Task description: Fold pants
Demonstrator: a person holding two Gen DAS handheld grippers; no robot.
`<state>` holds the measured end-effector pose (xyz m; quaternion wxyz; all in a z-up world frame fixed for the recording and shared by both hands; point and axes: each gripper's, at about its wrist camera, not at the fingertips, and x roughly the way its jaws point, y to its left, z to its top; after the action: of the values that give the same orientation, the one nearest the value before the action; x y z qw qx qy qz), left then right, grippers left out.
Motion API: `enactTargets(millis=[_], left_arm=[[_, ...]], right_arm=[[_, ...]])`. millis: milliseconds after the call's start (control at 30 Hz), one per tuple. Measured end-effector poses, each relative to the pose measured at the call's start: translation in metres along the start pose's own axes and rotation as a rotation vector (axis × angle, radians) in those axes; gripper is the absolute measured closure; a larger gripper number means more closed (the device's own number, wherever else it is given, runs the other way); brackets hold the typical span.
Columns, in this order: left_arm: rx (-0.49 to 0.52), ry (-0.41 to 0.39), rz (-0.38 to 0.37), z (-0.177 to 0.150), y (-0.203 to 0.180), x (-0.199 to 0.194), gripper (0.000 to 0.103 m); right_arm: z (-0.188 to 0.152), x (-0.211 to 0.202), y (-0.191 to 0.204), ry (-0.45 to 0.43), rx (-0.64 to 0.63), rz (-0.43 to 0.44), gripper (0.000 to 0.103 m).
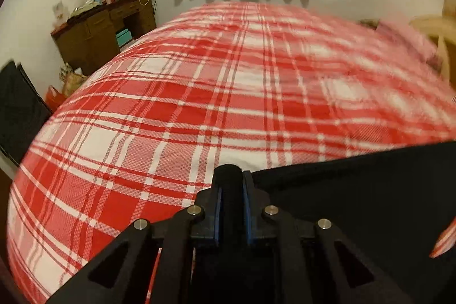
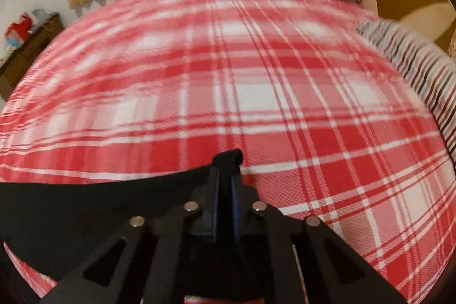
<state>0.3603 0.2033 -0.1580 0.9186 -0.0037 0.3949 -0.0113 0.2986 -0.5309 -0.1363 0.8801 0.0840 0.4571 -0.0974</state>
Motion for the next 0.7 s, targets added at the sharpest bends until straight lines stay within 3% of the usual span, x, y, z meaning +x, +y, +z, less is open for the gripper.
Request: enactTargets(millis=[333, 433, 567, 700], left_arm=[[-0.141, -0.149, -0.164, -0.011, 0.021, -0.056, 0.091], [-0.162, -0.222, -0.224, -0.025, 0.025, -0.078, 0.091], [-0.197, -0.285, -0.302, -0.053, 0.037, -0.103, 0.091], [-0.209, -0.307, -0.351, -0.090, 0.049, -0.121, 0.091]], right_arm=[[-0.028, -0.123, 0.014, -0.311, -0.102, 0.136, 0.093], [-0.054, -0.158, 0.009, -0.387, -0.123, 0.186, 0.093], [-0.094, -0.186, 0.000, -0.441, -0.140, 0.234, 0.094], [-0.132, -0.195, -0.016, -0.426, -0.135, 0.222, 0.094]])
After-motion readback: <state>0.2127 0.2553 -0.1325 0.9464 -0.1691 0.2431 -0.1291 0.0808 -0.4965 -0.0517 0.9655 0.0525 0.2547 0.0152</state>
